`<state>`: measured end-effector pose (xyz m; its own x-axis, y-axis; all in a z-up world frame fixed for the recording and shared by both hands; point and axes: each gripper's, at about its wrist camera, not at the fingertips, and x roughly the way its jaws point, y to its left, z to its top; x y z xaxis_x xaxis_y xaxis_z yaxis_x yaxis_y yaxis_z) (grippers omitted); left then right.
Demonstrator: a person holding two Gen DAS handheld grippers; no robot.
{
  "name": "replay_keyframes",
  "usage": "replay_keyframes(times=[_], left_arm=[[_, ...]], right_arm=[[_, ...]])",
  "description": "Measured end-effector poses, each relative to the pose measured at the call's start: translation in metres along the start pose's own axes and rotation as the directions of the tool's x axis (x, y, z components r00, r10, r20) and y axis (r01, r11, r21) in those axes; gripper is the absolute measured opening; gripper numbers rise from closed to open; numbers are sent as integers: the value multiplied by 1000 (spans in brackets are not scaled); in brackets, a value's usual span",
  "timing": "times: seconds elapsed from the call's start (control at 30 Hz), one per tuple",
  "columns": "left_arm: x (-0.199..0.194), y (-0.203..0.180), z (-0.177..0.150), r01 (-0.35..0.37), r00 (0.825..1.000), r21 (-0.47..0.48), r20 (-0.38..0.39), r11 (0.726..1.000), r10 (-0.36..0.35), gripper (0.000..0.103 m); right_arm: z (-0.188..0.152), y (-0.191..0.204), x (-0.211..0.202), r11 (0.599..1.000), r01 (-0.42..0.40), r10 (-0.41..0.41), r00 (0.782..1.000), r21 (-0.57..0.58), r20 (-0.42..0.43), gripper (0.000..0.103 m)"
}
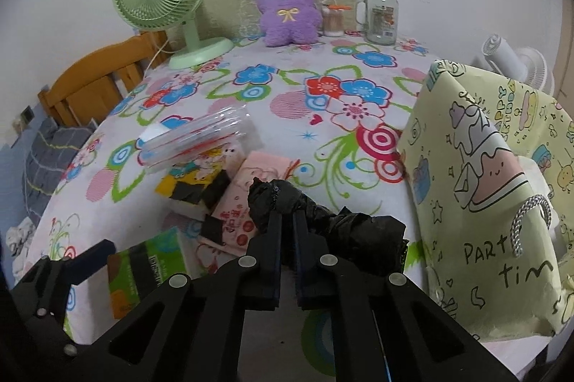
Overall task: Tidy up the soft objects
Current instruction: 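Grasp the black plastic bag with the right tool while the left tool grasps the green tissue package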
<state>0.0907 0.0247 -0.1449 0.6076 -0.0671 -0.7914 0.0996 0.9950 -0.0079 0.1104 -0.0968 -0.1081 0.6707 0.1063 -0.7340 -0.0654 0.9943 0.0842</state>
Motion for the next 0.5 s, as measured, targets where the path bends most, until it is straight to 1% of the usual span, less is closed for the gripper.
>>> replay_keyframes(times=[0.03,0.1,0.17,0.33,0.5], left_arm=[[2,-2,-1,-5,1000,10,-5,1000,5,96],[5,-2,-3,-9,1000,6,-11,1000,9,91],[5,0,-2,5,1000,-3,-9,1000,-5,89],[3,2,-2,16,1000,-3,5,1000,-16,86],[-5,3,0,24,999,-18,28,1000,-23,86]], right_arm=[[0,1,1,1000,-5,5,1000,-2,-2,8],[0,2,1,1000,-9,9,1000,-2,-6,8],[-1,3,2,1000,-15,15,1000,-1,-13,8],[-2,5,3,1000,-24,24,1000,-1,-18,8],[-2,7,-2,999,-39,39,999,-2,-15,8]])
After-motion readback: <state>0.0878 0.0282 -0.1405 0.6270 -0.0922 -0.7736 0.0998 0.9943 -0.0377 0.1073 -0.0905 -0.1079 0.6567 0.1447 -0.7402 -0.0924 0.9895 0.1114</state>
